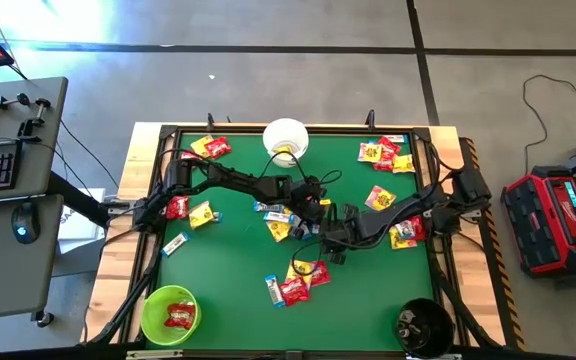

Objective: Sort candy by brand, put in halloween buckets
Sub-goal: Put the white candy into the black bucket

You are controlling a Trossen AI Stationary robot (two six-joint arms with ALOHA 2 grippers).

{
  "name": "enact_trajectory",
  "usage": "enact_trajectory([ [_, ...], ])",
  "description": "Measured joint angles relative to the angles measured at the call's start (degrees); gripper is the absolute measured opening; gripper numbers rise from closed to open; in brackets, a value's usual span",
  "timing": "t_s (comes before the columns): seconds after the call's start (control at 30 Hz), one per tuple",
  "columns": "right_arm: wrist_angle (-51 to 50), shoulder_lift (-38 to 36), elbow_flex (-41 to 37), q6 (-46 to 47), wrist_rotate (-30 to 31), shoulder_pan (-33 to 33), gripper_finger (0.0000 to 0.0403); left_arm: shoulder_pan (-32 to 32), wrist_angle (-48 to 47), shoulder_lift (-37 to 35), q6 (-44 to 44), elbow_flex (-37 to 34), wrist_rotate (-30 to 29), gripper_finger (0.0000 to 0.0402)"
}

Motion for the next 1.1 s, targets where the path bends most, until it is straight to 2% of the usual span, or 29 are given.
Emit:
enact_trajectory([
  [0.47,-0.3,-1.3,-0.1,0.9,1.7,1.2,0.0000,1.4,0.1,-0.4,-0.8,0.1,0.2,0.0000],
  [0.83,-5.1,-5.4,-0.2,6.8,1.3,4.5,0.0002,4.4,0.2,-6.3,-2.2,0.0,-0.2,0.0000],
  [0.97,-7.9,-8.7,-0.2,10.8,-0.8,7.0,0.0002,5.3,2.0,-6.4,-3.8,0.0,1.6,0.0000],
  [1.1,-11.7,-13.2,0.0,16.6,-5.8,10.0,0.0001,5.7,3.6,-6.4,-5.1,0.0,2.7,0.0000],
])
